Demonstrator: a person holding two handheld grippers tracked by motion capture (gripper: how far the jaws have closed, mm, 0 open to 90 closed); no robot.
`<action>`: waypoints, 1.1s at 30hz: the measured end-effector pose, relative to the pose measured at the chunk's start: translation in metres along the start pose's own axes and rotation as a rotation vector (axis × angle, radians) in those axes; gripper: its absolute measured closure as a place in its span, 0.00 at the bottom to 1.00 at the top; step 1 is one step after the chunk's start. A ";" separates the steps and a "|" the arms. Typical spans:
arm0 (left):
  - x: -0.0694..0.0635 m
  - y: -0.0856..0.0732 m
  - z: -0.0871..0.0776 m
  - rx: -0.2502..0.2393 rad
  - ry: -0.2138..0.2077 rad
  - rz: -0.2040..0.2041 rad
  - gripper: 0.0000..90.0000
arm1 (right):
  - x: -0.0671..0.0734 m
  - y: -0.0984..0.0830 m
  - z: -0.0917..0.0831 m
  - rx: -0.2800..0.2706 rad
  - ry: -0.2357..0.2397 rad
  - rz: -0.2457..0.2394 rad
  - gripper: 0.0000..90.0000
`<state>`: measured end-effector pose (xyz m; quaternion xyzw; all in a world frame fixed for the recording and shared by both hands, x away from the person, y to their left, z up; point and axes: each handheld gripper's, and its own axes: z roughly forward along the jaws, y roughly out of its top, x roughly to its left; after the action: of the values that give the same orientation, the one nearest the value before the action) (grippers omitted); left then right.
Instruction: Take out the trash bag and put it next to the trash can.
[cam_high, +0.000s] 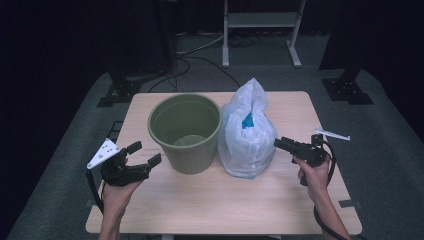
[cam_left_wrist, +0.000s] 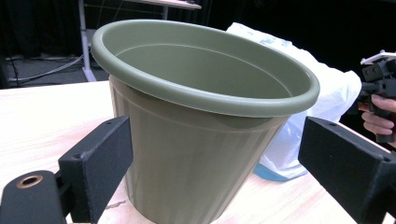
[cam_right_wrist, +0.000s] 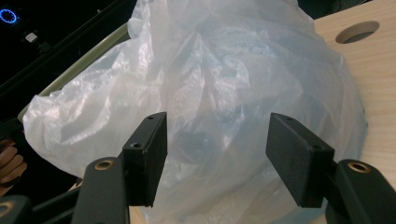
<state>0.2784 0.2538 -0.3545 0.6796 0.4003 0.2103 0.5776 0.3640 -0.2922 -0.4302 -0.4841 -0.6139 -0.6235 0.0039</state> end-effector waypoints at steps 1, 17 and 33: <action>0.000 0.000 0.000 0.002 -0.001 0.002 0.10 | -0.002 -0.004 -0.003 0.001 -0.003 0.005 0.42; -0.001 -0.001 0.001 0.002 -0.003 0.002 0.10 | -0.005 -0.022 -0.013 0.021 -0.018 -0.008 0.41; -0.002 -0.001 0.000 0.001 -0.003 0.000 0.10 | 0.001 -0.038 -0.025 0.005 -0.020 -0.027 0.39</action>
<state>0.2773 0.2526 -0.3551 0.6802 0.3996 0.2091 0.5778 0.3255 -0.3019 -0.4528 -0.4820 -0.6221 -0.6170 -0.0096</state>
